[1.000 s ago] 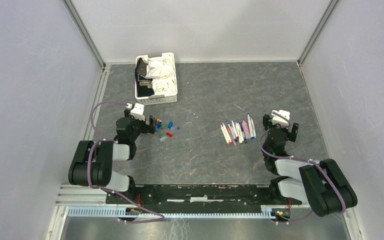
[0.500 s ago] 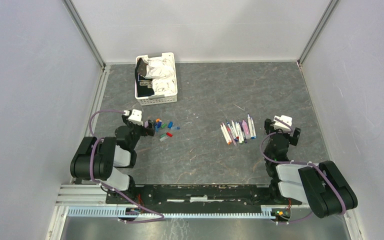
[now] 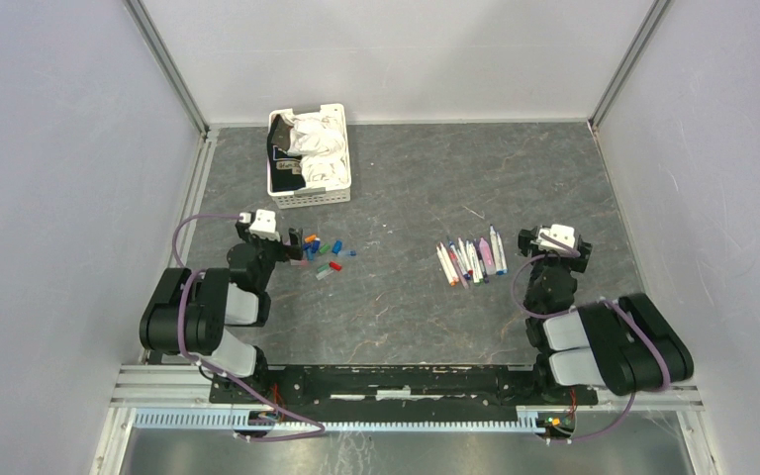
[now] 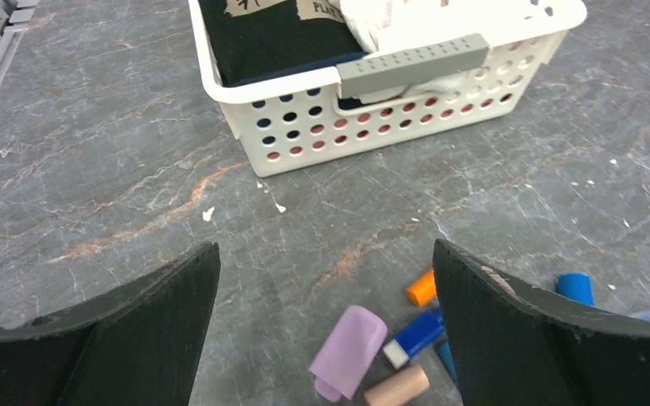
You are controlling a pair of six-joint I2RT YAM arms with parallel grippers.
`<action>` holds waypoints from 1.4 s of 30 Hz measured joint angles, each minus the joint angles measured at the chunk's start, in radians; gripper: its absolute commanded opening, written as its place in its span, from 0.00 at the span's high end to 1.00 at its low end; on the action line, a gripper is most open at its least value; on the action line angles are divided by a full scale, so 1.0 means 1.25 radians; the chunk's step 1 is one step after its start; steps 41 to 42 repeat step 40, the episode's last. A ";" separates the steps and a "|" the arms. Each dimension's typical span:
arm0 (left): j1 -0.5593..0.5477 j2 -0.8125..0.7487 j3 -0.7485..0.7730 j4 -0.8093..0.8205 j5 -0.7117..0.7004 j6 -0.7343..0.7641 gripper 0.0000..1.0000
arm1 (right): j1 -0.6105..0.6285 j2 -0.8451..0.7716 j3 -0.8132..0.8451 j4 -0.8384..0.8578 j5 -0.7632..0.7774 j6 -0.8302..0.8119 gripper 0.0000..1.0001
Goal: Open the pen caps
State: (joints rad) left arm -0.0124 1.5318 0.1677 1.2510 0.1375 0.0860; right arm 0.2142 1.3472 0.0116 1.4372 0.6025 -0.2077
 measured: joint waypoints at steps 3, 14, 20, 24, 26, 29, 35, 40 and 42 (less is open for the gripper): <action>0.000 0.011 0.036 -0.036 -0.017 -0.008 0.00 | -0.030 0.028 -0.001 -0.025 -0.049 0.007 0.02; 0.001 0.013 0.047 -0.060 -0.029 -0.025 0.00 | -0.074 0.023 -0.001 -0.033 -0.125 0.028 0.02; 0.001 0.013 0.047 -0.060 -0.030 -0.025 0.00 | -0.074 0.023 -0.001 -0.033 -0.127 0.030 0.02; 0.001 0.013 0.047 -0.060 -0.032 -0.025 0.00 | -0.074 0.023 -0.001 -0.033 -0.127 0.031 0.02; 0.001 0.013 0.047 -0.060 -0.032 -0.025 0.00 | -0.074 0.023 -0.001 -0.033 -0.127 0.031 0.02; 0.001 0.013 0.047 -0.061 -0.032 -0.025 0.00 | -0.074 0.023 -0.001 -0.033 -0.127 0.031 0.02; 0.001 0.013 0.049 -0.078 -0.038 -0.025 0.00 | -0.074 0.023 -0.001 -0.033 -0.127 0.031 0.02; 0.001 0.013 0.052 -0.084 -0.043 -0.025 0.00 | -0.074 0.023 -0.001 -0.033 -0.127 0.031 0.02; 0.001 0.013 0.052 -0.084 -0.043 -0.025 0.00 | -0.074 0.023 -0.001 -0.033 -0.127 0.031 0.02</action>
